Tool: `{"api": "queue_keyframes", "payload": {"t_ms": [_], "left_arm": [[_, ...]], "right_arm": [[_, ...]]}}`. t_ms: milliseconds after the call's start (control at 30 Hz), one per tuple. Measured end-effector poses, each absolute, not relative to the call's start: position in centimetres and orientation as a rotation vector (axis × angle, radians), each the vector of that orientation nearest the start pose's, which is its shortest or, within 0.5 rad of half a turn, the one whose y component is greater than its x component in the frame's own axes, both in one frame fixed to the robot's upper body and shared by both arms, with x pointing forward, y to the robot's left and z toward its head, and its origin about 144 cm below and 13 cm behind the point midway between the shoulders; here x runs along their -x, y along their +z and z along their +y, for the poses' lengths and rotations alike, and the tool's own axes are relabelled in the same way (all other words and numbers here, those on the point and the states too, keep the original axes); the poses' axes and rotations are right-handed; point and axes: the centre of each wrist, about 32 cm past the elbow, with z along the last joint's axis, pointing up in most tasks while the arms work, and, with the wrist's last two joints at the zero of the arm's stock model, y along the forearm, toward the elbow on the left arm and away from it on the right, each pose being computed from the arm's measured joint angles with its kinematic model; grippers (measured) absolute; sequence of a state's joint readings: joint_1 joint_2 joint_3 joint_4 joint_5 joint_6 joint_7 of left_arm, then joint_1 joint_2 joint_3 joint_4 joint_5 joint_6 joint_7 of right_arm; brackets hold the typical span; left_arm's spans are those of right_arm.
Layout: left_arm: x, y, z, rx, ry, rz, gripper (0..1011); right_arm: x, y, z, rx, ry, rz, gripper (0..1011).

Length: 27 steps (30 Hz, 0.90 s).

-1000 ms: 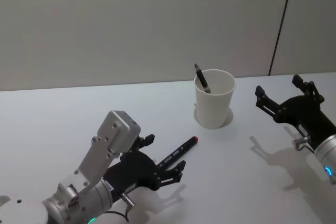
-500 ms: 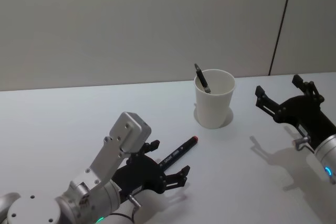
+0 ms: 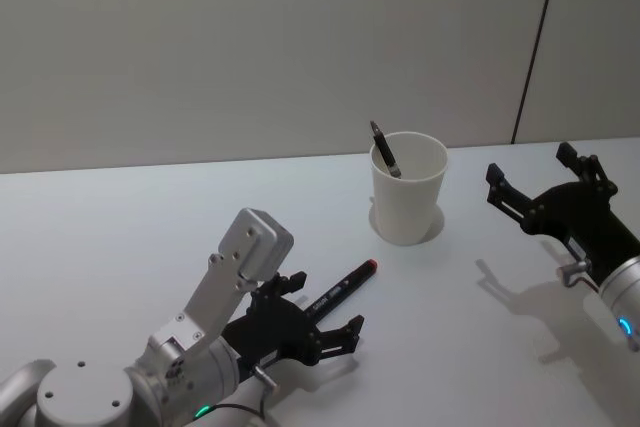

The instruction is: Place the pen into the pen holder.

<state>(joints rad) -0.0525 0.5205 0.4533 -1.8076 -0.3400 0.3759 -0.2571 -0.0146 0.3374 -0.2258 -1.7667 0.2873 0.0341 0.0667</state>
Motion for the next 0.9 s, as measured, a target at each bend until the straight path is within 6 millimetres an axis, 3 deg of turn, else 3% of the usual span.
{"api": "queue_keyframes", "payload": {"t_ms": [900], "left_arm": [[-44.7, 118.2, 21.7, -0.407, 0.839, 0.147, 1001]], "right_arm": [[-44.3, 118.9, -23.7, -0.026, -1.229, -0.075, 1001]]}}
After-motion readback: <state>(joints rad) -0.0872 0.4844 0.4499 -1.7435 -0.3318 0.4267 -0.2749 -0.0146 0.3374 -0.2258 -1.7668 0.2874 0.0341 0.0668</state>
